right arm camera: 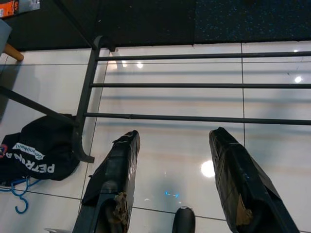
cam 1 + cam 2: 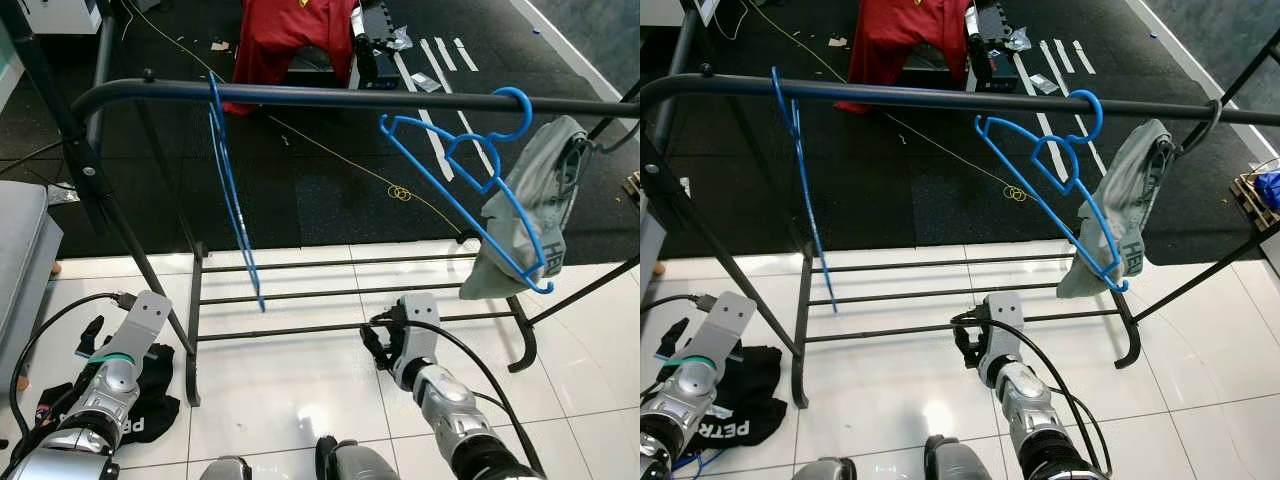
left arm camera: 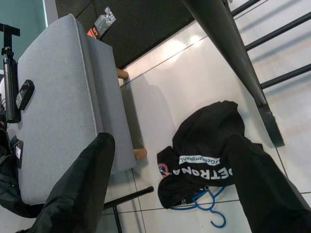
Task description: Hang hanger
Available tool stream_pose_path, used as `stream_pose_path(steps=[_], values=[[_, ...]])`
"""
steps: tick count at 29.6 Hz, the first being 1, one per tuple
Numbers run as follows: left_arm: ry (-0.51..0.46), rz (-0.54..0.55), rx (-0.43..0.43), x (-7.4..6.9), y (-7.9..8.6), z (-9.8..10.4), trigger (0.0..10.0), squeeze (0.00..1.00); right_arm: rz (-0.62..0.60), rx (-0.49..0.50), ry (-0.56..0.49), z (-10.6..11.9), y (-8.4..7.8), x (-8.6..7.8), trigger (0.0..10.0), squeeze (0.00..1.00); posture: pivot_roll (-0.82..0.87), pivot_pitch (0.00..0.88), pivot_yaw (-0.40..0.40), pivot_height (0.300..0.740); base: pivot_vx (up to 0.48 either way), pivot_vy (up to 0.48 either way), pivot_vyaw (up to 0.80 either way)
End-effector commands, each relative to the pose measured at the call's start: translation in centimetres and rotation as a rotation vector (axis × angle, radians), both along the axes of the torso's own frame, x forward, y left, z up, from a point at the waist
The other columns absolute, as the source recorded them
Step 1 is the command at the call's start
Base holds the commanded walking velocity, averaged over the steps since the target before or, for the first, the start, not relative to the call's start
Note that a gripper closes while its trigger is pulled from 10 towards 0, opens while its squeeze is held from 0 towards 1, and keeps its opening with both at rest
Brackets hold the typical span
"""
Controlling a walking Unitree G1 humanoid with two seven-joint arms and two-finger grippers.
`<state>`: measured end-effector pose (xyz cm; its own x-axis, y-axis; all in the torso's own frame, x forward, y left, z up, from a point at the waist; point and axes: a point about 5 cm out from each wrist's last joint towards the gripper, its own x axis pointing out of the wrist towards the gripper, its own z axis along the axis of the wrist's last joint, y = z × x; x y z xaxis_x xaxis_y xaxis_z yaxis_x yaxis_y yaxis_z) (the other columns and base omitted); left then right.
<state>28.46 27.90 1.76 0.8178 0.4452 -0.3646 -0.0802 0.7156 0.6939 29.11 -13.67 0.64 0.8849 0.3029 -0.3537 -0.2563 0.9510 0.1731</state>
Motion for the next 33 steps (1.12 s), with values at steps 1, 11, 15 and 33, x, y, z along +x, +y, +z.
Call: stream_pose_path(steps=[1, 11, 15, 33], values=[[0.036, 0.007, 0.000, -0.71, 0.32, -0.61, 10.0, 0.00, -0.019, 0.002, 0.024, -0.53, -0.49, -0.43, 10.0, 0.00, 0.00, 0.125, -0.034, 0.740, 0.000, 0.000, 0.00], [0.036, 0.005, 0.000, -0.56, 0.25, -0.52, 10.0, 0.00, -0.006, 0.005, 0.029, -0.51, -0.11, -0.33, 10.0, 0.00, 0.01, 0.134, -0.033, 0.740, 0.000, 0.000, 0.00], [0.036, 0.005, -0.001, -0.51, 0.28, -0.47, 10.0, 0.00, -0.005, 0.005, 0.032, -0.60, -0.07, -0.44, 10.0, 0.00, 0.01, 0.134, -0.030, 0.740, 0.000, 0.000, 0.00], [0.037, 0.005, -0.001, -0.27, 0.37, -0.23, 10.0, 0.00, -0.010, 0.003, 0.033, -0.51, -0.22, -0.25, 10.0, 0.00, 0.00, 0.119, -0.024, 0.740, 0.000, 0.000, 0.00]])
